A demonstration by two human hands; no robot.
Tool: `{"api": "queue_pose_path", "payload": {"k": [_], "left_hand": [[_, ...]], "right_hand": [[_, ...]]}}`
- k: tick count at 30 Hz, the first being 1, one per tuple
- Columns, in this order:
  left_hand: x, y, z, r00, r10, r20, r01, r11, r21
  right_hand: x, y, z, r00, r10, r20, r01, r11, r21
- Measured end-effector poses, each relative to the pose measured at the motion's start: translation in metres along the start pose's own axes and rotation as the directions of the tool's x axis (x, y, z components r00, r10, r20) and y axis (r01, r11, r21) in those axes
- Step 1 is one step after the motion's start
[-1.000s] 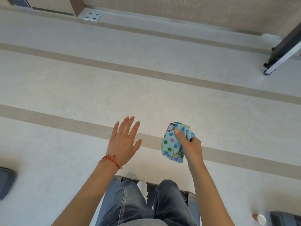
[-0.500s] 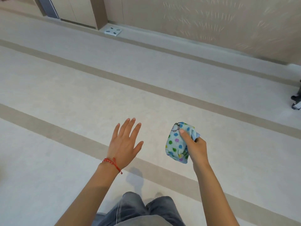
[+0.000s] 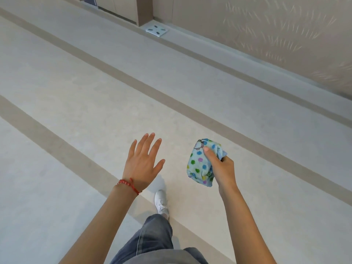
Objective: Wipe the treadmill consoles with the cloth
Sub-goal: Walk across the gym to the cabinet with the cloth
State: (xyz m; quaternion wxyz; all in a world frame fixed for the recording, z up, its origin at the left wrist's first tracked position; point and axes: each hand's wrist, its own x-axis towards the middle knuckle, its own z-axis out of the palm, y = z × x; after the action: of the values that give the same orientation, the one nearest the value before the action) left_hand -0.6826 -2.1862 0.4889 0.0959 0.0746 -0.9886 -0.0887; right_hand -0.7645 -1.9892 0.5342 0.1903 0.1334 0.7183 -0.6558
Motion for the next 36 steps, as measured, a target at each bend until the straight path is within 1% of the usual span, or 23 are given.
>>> {"api": "queue_pose_path", "payload": {"k": [5, 9, 13, 16, 21, 24, 27, 29, 32, 36], "left_hand": [[0.076, -0.04, 0.02, 0.999, -0.035, -0.028, 0.035, 0.999, -0.025], [0.136, -0.076, 0.017, 0.996, -0.081, -0.049, 0.08, 0.997, -0.016], [0.172, -0.112, 0.012, 0.984, -0.169, -0.064, 0.168, 0.986, -0.016], [0.188, -0.141, 0.011, 0.958, -0.275, -0.082, 0.275, 0.961, -0.002], [0.211, -0.197, 0.008, 0.877, -0.463, -0.129, 0.468, 0.884, 0.01], [0.226, -0.234, 0.007, 0.81, -0.561, -0.17, 0.572, 0.82, 0.019], [0.241, -0.267, 0.004, 0.721, -0.665, -0.196, 0.679, 0.734, 0.007], [0.254, -0.285, 0.001, 0.67, -0.713, -0.209, 0.729, 0.684, 0.003], [0.272, -0.31, -0.006, 0.614, -0.76, -0.212, 0.781, 0.624, 0.025], [0.286, -0.35, -0.012, 0.557, -0.8, -0.222, 0.825, 0.563, 0.042]], "right_hand": [[0.081, -0.034, 0.049, 0.999, -0.011, 0.048, 0.013, 0.999, -0.04], [0.139, -0.074, 0.096, 0.993, -0.021, 0.119, 0.032, 0.996, -0.088], [0.177, -0.107, 0.144, 0.976, -0.041, 0.214, 0.063, 0.993, -0.098], [0.204, -0.124, 0.186, 0.952, -0.041, 0.304, 0.089, 0.985, -0.146], [0.25, -0.148, 0.275, 0.88, -0.014, 0.475, 0.143, 0.961, -0.236], [0.275, -0.158, 0.329, 0.807, 0.013, 0.59, 0.177, 0.948, -0.263], [0.295, -0.171, 0.384, 0.723, 0.052, 0.689, 0.214, 0.931, -0.295], [0.309, -0.18, 0.417, 0.679, 0.071, 0.731, 0.242, 0.918, -0.315], [0.326, -0.193, 0.464, 0.614, 0.103, 0.782, 0.274, 0.902, -0.334], [0.34, -0.201, 0.521, 0.563, 0.15, 0.812, 0.281, 0.889, -0.36]]}}
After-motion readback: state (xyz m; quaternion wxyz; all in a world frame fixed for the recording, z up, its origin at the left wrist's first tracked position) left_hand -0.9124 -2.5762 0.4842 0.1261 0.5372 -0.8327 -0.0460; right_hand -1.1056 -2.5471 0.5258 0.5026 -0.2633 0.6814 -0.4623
